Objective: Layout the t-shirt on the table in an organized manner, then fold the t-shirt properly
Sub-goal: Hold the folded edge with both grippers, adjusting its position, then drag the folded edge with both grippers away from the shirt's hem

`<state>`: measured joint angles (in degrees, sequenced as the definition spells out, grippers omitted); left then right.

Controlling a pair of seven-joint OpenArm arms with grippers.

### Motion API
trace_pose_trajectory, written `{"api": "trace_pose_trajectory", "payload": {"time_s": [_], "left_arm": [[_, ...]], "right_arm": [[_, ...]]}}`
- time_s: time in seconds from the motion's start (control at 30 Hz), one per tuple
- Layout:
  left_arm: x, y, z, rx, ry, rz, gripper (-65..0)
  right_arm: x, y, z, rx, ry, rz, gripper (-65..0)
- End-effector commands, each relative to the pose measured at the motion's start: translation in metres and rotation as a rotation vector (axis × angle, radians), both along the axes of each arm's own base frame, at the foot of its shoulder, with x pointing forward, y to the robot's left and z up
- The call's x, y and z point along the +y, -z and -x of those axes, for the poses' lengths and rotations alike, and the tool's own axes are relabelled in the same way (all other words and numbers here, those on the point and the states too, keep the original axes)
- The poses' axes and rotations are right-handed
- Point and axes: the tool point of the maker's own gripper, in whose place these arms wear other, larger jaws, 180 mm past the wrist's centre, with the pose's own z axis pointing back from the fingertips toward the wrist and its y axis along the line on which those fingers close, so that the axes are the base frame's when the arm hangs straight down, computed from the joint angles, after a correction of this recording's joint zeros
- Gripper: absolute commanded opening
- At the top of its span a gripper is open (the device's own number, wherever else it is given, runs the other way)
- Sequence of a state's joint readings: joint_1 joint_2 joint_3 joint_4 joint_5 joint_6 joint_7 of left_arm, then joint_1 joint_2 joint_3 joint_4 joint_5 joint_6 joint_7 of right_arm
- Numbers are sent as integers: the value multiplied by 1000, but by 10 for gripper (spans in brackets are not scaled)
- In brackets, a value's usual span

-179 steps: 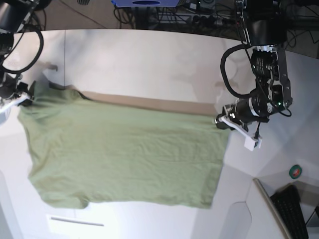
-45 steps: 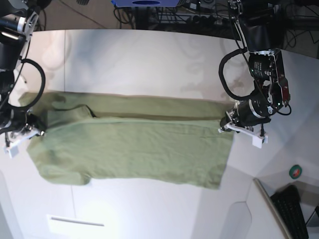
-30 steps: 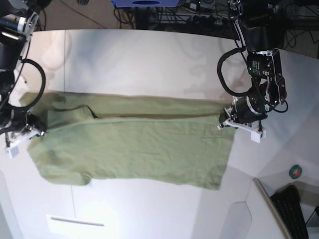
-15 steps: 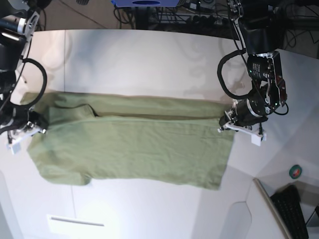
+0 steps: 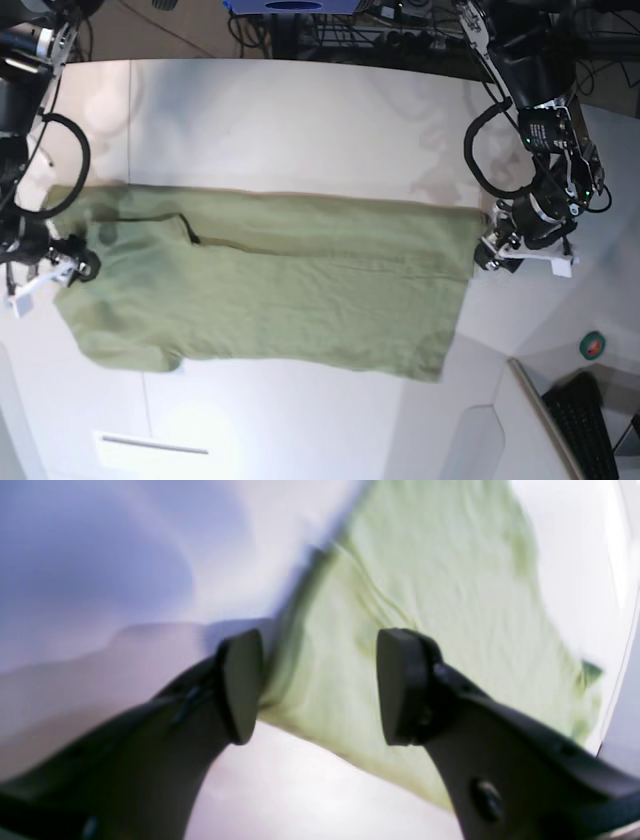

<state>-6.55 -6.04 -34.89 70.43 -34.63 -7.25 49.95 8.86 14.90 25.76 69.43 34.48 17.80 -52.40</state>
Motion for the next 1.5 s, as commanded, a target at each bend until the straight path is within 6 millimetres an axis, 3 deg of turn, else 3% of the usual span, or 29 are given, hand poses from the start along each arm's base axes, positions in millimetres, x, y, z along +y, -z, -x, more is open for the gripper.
{"api": "trace_pose_trajectory", "payload": {"time_s": [0.0,0.17,0.3,0.4,0.47,0.5,0.57,0.63,0.67,0.93,1.07,1.2,1.33,1.47], "left_arm": [[9,-26,-17,-84,-8,-26,-298],[22,-39,20,-94,7,-132,-293],[7,-32,55,-96,153,-184,-296],[1,-21,78,-88,208,-179,-301],[-6,-17,85,-86,227,-173,-367],[-8,-17,85,-86,233,-173,-436],[-14,-16,82,-86,252,-168,-642],[-24,-15,78,-87,289,-165,-650],[-29,-19,70,-103,307,-167,-650],[-55,-21,11,-106,412,-247,-650],[-58,-16,-6,-73,430,-288,-650],[-57,1,-6,-17,435,-288,-650],[-53,17,-5,-31,417,-321,-650],[-56,42,9,44,438,-308,-650]], "right_arm": [[-12,-26,-12,-97,31,17,-312],[-21,-46,26,-190,172,15,-318],[-11,-31,64,-149,200,12,-317],[0,-17,81,-109,206,-11,-323],[1,-12,85,-107,212,-10,-336],[2,-10,85,-112,220,-14,-365],[1,-4,84,-112,236,-23,-474],[-4,1,81,-105,243,-29,-615],[-7,2,77,-104,245,-29,-650],[-33,7,49,-85,263,-41,-650],[-41,12,39,-63,268,-59,-650],[-21,36,32,15,173,-30,-650],[-17,57,33,48,180,-3,-650],[-14,69,42,82,180,-2,-650]]}}
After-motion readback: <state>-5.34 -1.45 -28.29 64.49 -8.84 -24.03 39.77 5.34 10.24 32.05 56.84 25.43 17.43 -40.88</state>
